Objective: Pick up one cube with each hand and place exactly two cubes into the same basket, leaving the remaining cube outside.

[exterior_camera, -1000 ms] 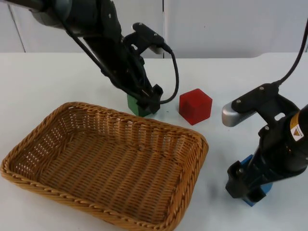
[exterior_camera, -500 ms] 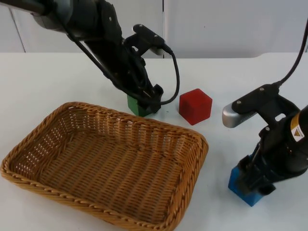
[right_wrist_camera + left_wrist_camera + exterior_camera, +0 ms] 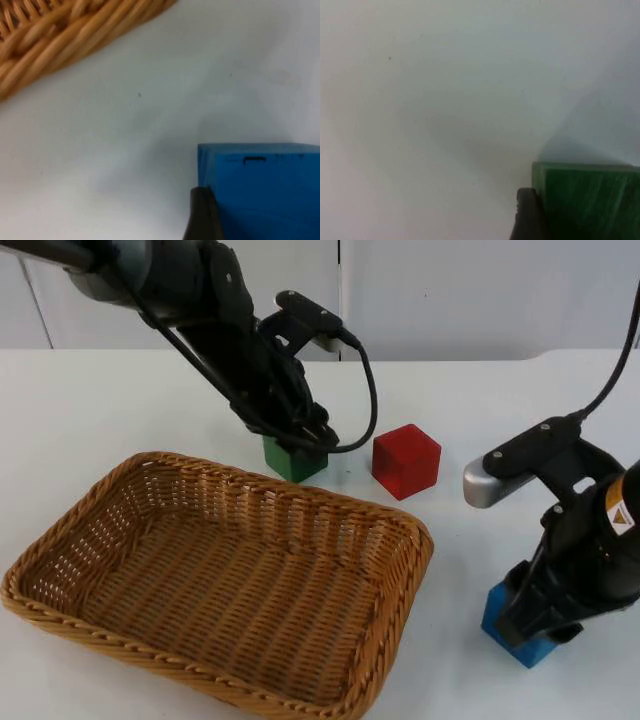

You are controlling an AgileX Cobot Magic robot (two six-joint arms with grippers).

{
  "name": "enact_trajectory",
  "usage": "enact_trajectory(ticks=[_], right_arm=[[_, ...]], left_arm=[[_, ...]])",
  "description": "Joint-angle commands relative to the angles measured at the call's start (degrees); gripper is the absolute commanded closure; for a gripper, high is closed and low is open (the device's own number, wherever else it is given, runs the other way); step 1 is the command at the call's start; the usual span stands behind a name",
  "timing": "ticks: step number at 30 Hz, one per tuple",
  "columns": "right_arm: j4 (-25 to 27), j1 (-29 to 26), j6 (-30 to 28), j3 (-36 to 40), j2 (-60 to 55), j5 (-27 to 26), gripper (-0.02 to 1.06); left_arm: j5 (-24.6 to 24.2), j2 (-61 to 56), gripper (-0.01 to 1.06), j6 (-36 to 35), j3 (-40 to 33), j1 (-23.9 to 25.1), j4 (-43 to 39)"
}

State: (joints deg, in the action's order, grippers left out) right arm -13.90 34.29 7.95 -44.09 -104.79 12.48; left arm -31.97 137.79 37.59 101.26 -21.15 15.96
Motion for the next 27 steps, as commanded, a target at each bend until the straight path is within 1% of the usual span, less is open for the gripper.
enact_trajectory(ticks=[1,4,5,8,10,12,14,15,18,25,27], right_arm=[[-1.1,0.4,0.2,-0.4,0.8,2.6,1.05],[-1.4,0.2,0.2,-0.4,3.4,4.9,1.05],[-1.4,0.2,0.2,-0.4,3.4,4.9,1.05],[-2.2,0.2,0.2,-0.4,8.1,7.7,1.05],[-2.3,0.2,0.2,-0.4,8.6,8.2,1.05],[-2.5,0.2,0.2,-0.4,12.1,10.6,1.05],[-2.3,0.2,0.2,-0.4,16.5,12.3,1.05],[-2.3,0.2,0.2,-0.4,16.5,12.3,1.05],[-2.3,0.2,1.6,-0.4,21.7,13.5,1.05],[-2.5,0.2,1.7,-0.4,31.0,16.9,1.05],[-2.5,0.2,1.7,-0.4,32.2,17.4,1.05]], left_arm=[[0.2,0.1,1.05,0.1,0.1,-0.1,1.1],[-0.2,-1.0,1.05,-0.5,0.1,-0.1,1.1],[-0.2,-1.0,1.05,-0.5,0.1,-0.1,1.1],[-1.9,-3.9,1.05,-0.5,0.1,-0.1,1.1],[-2.5,-5.0,1.05,-0.5,0.1,-0.1,1.1],[-3.9,-6.6,1.05,-0.5,0.1,-0.1,1.1],[-6.3,-9.8,1.05,-1.0,0.1,-0.1,1.1],[-6.3,-9.8,1.05,-1.0,0.1,-0.1,1.1],[-8.7,-13.2,1.05,-2.3,0.1,-0.1,0.9],[-12.5,-18.8,1.05,-4.9,0.1,-0.1,0.5],[-13.0,-19.6,1.05,-5.2,0.1,-0.1,0.5]])
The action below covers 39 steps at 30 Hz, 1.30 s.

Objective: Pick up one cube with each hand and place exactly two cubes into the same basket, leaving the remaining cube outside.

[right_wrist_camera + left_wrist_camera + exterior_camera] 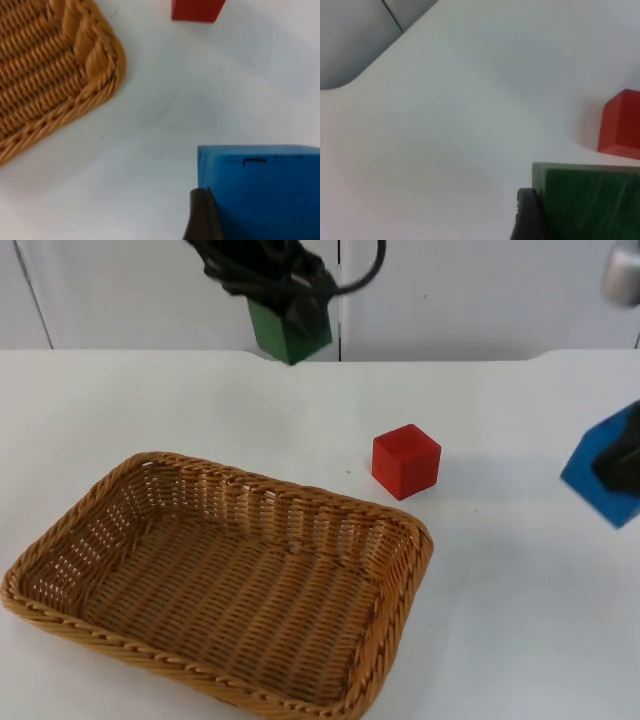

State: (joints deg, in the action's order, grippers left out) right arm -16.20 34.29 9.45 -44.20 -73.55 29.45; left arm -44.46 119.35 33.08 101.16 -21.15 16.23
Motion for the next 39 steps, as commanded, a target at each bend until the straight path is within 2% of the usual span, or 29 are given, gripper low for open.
enact_trajectory(ticks=[1,13,30,36,39], right_arm=[[-0.2,0.2,0.2,-0.3,2.3,0.9,1.05],[-0.2,0.2,0.2,-0.3,9.1,2.7,1.05],[0.1,0.2,0.7,-0.3,9.2,2.7,1.05],[0.3,0.2,1.7,-0.3,9.2,2.7,1.05],[1.6,0.2,1.7,-0.3,9.2,2.7,1.05]], left_arm=[[-1.2,-1.9,1.05,-1.0,0.2,-0.1,0.3],[-6.5,-5.2,1.05,-4.5,0.2,-0.1,-0.3],[-9.1,-8.6,1.05,-6.5,-0.2,-0.1,-0.3],[-8.3,-12.8,1.05,-6.5,-5.4,-0.1,-1.4],[-6.3,-15.9,1.05,-6.5,-10.0,-0.1,-2.3]])
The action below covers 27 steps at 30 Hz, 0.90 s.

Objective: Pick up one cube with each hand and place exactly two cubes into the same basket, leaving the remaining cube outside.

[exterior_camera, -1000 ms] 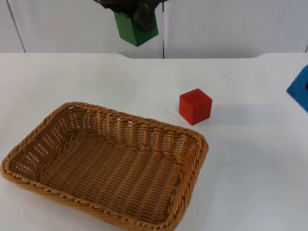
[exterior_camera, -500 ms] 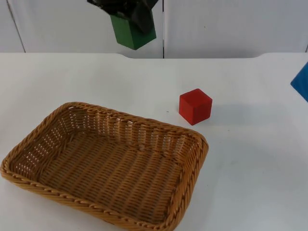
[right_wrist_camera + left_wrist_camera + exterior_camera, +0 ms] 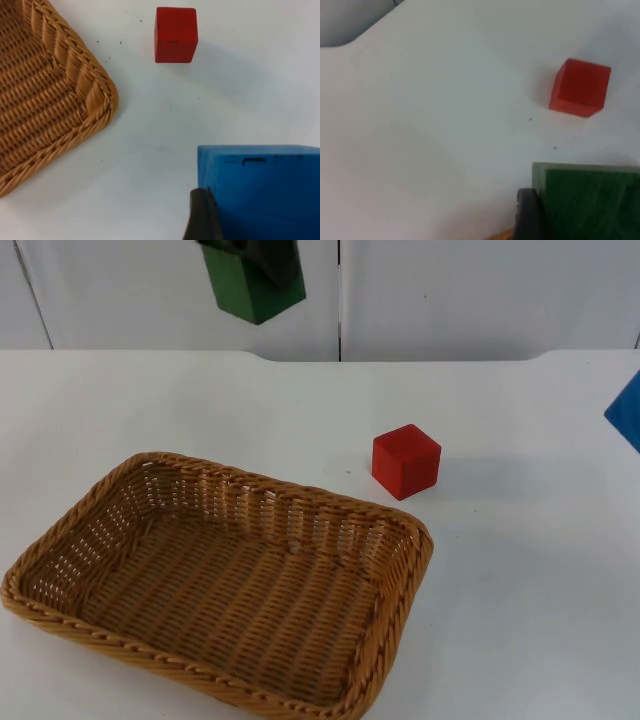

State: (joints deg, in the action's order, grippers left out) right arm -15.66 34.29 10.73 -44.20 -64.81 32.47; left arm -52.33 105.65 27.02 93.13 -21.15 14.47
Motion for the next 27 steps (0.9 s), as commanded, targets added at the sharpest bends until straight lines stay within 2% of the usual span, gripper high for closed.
enact_trajectory(ticks=[1,3,9,13,19,27], right_arm=[[1.2,0.2,0.4,-0.3,0.4,-0.3,1.05],[1.5,0.2,0.4,-0.3,0.4,-0.3,1.05],[2.8,0.2,0.4,-0.3,0.4,0.1,1.05],[2.9,0.2,0.4,-0.3,0.4,0.4,1.05],[3.0,0.2,0.4,-0.3,0.4,0.4,1.05],[6.2,0.2,-0.8,-0.3,-2.7,0.4,1.05]], left_arm=[[2.7,-3.6,1.05,-0.5,-4.7,-0.1,-0.5],[3.0,-4.1,1.05,-0.5,-5.6,-0.1,-0.5],[6.4,-8.9,1.05,-0.6,-14.8,-0.1,-1.0],[8.1,-11.6,1.05,-3.8,-20.3,-0.1,-4.5],[8.2,-12.8,1.05,-4.2,-23.3,-0.1,-5.1],[8.3,-13.8,1.05,-6.5,-26.5,-0.1,-6.6]])
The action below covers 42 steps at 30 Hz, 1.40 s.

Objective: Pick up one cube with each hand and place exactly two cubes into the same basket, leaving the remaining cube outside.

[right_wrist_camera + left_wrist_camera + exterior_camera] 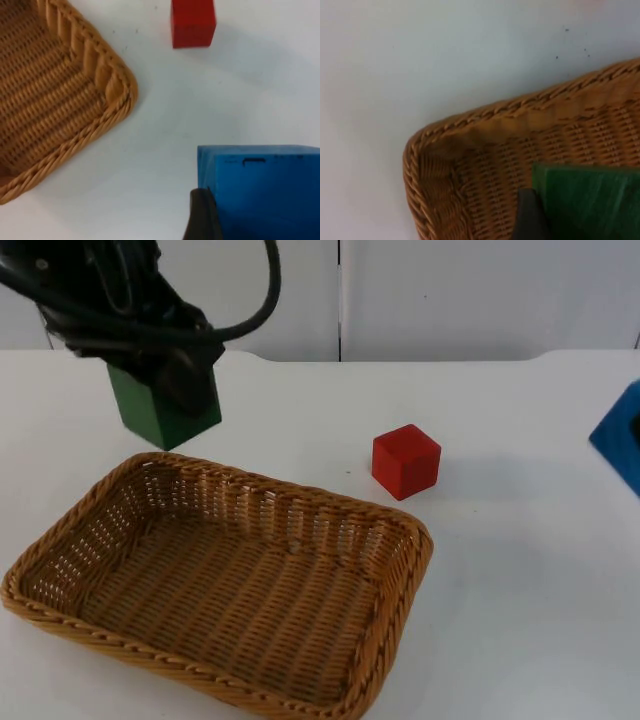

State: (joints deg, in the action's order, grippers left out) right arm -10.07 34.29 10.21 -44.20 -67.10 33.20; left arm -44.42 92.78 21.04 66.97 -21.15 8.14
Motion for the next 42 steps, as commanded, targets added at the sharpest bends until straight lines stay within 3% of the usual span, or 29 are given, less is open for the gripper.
enact_trajectory(ticks=[1,5,8,15,26,35,42], right_arm=[[2.2,0.2,-1.9,-0.3,-1.6,-0.5,1.05],[6.1,0.2,-5.3,-0.9,-5.6,-0.5,1.05],[6.4,0.3,-5.3,-2.4,-9.4,-0.7,1.05],[6.2,2.7,-6.0,-6.9,-15.1,-1.4,1.05],[6.2,10.8,-6.8,-17.6,-26.2,-2.5,1.05],[6.2,14.2,-7.0,-26.5,-36.9,-2.6,1.05],[6.2,15.0,-7.3,-28.1,-40.8,-4.8,1.05]], left_arm=[[1.0,-1.4,1.05,-0.6,-1.2,-0.1,-0.6],[2.3,-3.2,1.05,-4.0,-4.4,-0.1,-5.0],[4.3,-4.5,1.05,-7.7,-7.8,-0.1,-9.3],[5.3,-4.8,1.05,-7.9,-11.7,-0.1,-10.7],[13.5,-4.8,1.05,-7.9,-19.2,6.5,-6.7],[18.3,-4.8,1.05,-7.9,-20.7,6.5,-5.5],[21.2,-4.8,1.05,-7.9,-20.9,6.5,-3.9]])
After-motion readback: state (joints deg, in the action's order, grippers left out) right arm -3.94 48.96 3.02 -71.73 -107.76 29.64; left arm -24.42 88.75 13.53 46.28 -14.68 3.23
